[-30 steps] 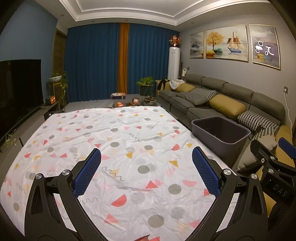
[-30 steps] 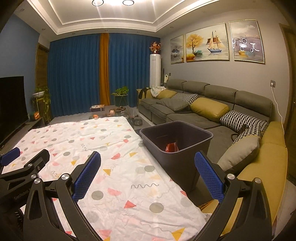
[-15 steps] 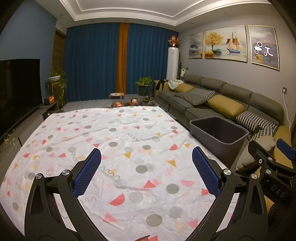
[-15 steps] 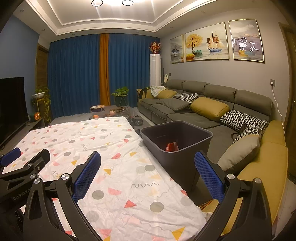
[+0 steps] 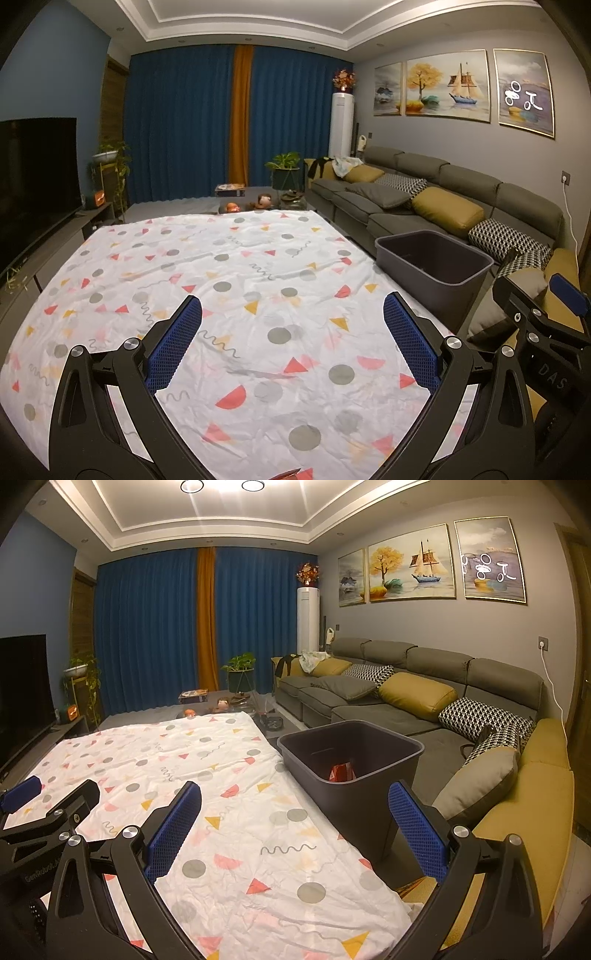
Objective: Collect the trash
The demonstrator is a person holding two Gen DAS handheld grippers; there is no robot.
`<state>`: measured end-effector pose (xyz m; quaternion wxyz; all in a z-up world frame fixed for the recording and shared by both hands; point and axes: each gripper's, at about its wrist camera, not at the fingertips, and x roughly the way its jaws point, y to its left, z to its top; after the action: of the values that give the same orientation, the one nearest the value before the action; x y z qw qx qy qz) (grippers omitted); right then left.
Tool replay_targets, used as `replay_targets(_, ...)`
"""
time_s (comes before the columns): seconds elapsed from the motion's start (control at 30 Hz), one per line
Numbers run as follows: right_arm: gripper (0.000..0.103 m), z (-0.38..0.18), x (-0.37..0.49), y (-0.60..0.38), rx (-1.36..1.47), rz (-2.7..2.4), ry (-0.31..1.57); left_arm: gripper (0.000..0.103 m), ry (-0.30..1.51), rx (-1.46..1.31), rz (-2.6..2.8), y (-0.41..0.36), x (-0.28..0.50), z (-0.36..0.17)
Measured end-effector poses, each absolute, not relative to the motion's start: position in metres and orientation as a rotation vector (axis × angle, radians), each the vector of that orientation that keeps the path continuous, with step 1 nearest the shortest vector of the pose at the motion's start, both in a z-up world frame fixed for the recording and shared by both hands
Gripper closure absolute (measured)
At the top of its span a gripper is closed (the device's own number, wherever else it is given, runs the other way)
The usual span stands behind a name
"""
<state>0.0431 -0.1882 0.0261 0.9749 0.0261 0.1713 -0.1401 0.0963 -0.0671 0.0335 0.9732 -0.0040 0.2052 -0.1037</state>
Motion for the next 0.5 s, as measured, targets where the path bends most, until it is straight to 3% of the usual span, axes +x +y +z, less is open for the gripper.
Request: replay_targets(0.5,0.006,0.0283,0.0424,-0.1902,0.06,-0.288,0.348,0.006,0.424,-0.009,-0.225,-0.069,0.0974,0.0337)
